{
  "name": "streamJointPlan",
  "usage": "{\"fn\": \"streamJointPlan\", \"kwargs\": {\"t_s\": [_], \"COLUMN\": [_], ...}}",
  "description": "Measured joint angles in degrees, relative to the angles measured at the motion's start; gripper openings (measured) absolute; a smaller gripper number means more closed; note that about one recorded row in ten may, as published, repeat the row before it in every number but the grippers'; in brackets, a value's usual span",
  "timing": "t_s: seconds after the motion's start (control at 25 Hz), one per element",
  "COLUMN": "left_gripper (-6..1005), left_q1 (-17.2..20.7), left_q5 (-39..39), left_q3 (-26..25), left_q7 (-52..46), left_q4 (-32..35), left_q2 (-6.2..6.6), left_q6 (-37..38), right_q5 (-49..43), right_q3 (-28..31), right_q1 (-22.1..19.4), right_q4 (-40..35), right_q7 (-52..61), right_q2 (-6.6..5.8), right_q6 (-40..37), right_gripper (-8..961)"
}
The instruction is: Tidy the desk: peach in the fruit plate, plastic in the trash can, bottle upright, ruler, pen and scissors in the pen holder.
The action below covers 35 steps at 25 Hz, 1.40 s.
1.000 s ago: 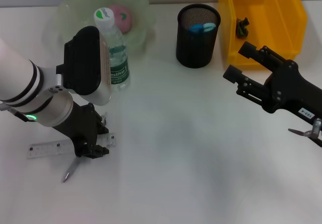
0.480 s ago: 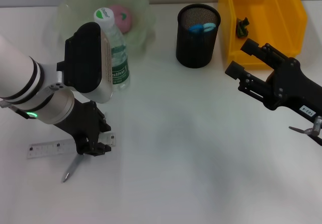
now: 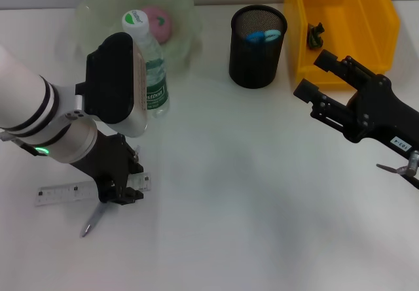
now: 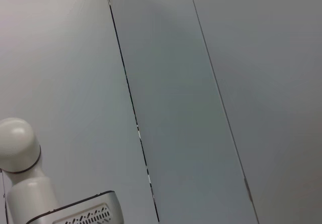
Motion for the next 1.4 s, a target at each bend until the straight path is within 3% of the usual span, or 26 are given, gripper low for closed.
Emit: {"fn": "streamJointPlan", "kwargs": {"t_s": [0.96,1.4], "left_gripper": [388,393], "left_q1": [0.1,3.3], "left_q5": [-0.1,-1.6], "left_q3": [0.8,-1.6], "left_q7": [-0.3,-1.4], "left_q4": [0.9,12.7], "left_q2": [0.0,0.33], "left_q6": [-0.3,0.2], "right_q5": [0.0,0.0], "right_q3": [1.3,6.2], "right_q1": [0.0,0.0], "right_q4": [0.6,2.4], "right_q7": [0.2,-0.5], "right_q2": [0.0,0.03], "right_q6": [0.0,1.4], "right_gripper": [753,753]}}
